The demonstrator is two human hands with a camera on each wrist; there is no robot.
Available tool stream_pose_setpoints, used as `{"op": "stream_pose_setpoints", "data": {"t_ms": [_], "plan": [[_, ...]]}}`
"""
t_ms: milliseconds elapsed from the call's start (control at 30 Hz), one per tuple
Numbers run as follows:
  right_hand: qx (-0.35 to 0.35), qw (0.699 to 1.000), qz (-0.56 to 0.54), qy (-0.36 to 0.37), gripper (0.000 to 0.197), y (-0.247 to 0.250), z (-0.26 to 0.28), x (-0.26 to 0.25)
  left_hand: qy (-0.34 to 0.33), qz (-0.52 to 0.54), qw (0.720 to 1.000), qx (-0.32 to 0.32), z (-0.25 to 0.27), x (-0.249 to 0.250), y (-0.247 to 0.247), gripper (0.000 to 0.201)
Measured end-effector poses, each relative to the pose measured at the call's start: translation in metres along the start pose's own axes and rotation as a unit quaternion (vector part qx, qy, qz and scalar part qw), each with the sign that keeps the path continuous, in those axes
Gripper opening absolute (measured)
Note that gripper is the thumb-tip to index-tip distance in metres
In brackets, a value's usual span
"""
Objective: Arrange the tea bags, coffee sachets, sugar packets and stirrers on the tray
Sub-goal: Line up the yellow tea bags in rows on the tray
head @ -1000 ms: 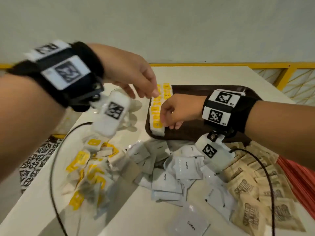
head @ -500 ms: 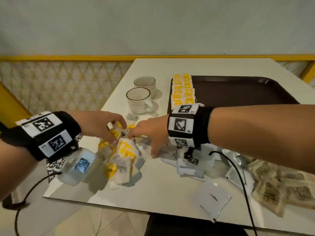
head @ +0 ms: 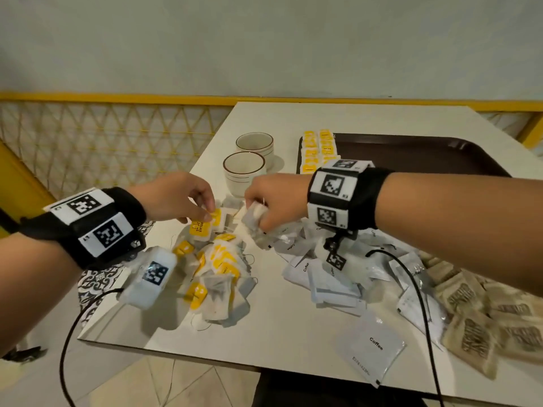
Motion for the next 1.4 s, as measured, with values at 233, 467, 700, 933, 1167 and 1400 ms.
{"op": "stream_pose_setpoints", "data": {"t_ms": [233, 467, 700, 933, 1167, 1400], "plan": [[0.055, 0.921, -0.378, -0.08, 0.008, 0.014, 0.025, 0.026, -0.002, 0.064, 0.997, 0.045, 0.007, 0.012, 0.015, 0.029], [0.09, 0.692, -0.702, -0.141, 0.017, 0.007, 0.059, 0.062, -0.047, 0.133, 0.986, 0.089, 0.009, 0.049, 0.025, 0.022], [0.105, 0.544, -0.817, -0.16, 0.033, 0.0, 0.1, 0.081, -0.077, 0.237, 0.967, 0.059, -0.006, 0.091, 0.005, 0.018], [0.121, 0.517, -0.837, -0.128, 0.031, -0.003, 0.135, 0.103, -0.091, 0.336, 0.937, 0.015, -0.031, 0.148, -0.021, 0.02], [0.169, 0.483, -0.843, -0.166, 0.054, -0.014, 0.142, 0.114, -0.102, 0.377, 0.92, -0.019, -0.049, 0.19, -0.057, 0.013], [0.167, 0.449, -0.859, -0.177, 0.074, -0.027, 0.157, 0.13, -0.092, 0.405, 0.909, -0.044, -0.061, 0.206, -0.077, 0.013]]}}
Point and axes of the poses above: each hand's wrist, its own z-axis away from the middle knuckle, its own y-axis out of the back of the hand, x = y × z, the point moved 2 cm from there along -z, towards the middle knuckle, and after that the axes turned 1 degree about -x, right-handed, at the moved point
